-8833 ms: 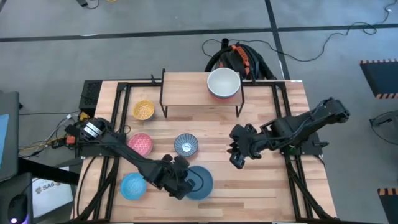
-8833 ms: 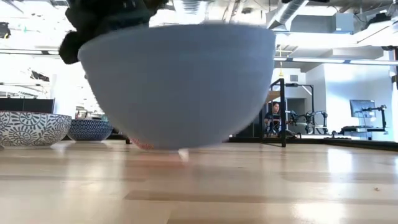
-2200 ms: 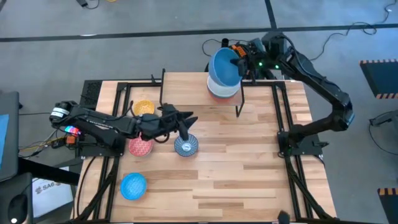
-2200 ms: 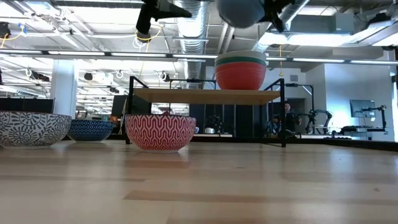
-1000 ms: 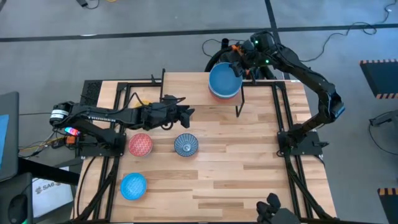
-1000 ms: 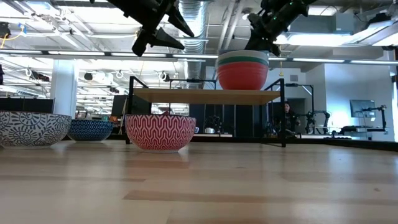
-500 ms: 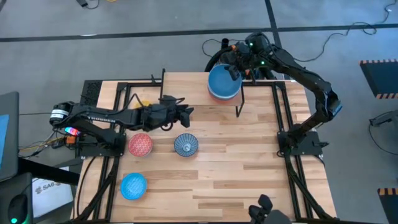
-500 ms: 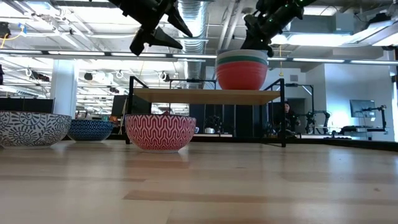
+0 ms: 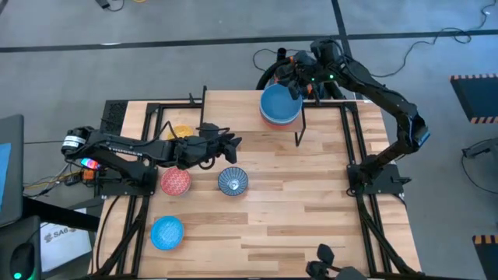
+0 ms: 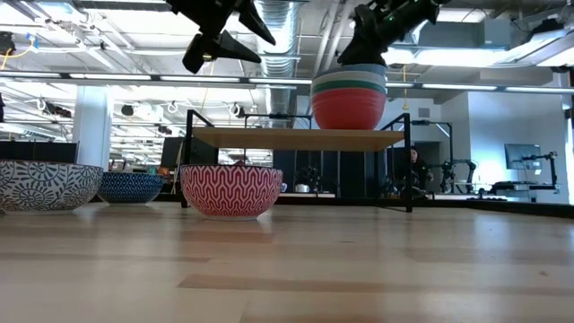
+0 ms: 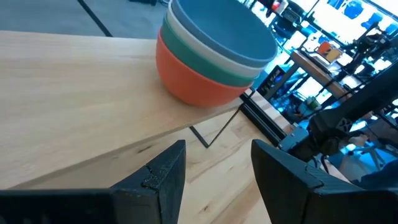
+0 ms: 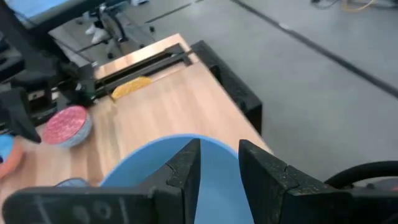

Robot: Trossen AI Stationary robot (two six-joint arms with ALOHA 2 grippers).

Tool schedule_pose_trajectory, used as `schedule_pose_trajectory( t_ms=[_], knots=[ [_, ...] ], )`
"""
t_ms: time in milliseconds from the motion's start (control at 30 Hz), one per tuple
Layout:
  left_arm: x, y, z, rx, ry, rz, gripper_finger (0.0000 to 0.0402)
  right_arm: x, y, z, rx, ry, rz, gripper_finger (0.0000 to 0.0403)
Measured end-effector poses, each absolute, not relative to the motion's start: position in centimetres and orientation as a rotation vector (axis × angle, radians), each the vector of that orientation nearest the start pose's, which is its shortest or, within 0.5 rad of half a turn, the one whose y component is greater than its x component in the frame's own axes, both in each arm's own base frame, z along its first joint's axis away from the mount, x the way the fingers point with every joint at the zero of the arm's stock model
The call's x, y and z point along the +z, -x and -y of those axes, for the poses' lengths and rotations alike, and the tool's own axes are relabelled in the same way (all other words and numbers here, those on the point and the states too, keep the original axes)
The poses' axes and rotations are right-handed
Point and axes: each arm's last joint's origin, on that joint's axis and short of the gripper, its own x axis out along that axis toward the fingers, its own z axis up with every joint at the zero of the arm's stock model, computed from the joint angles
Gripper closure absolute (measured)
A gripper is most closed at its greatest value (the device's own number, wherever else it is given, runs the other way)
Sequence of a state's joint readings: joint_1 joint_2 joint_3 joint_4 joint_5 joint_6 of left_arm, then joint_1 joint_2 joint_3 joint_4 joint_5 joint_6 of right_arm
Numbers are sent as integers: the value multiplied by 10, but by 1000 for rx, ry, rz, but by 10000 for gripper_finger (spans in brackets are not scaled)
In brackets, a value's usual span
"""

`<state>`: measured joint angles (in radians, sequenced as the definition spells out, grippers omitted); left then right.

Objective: Place and stack bowls onto a shelf
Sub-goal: Put the red-blue patterned bowl on the shelf

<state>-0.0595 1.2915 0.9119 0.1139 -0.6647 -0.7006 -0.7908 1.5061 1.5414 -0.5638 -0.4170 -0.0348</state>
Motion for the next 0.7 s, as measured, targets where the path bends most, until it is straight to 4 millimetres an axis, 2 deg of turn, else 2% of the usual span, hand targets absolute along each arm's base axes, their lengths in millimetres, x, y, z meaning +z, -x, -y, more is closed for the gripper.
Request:
schedule_pose_trajectory(
  t_ms=[467, 567, 700],
  knots=[
    [297, -283, 17, 662, 553, -40, 235, 386, -245, 226, -321, -273, -414, 268],
    [302, -279, 18, 634, 550, -43, 235, 401, -241, 217, -296, -278, -366, 269],
    [313, -266, 14, 610, 515, -52, 235, 423, -236, 193, -263, -254, -308, 269]
  ],
)
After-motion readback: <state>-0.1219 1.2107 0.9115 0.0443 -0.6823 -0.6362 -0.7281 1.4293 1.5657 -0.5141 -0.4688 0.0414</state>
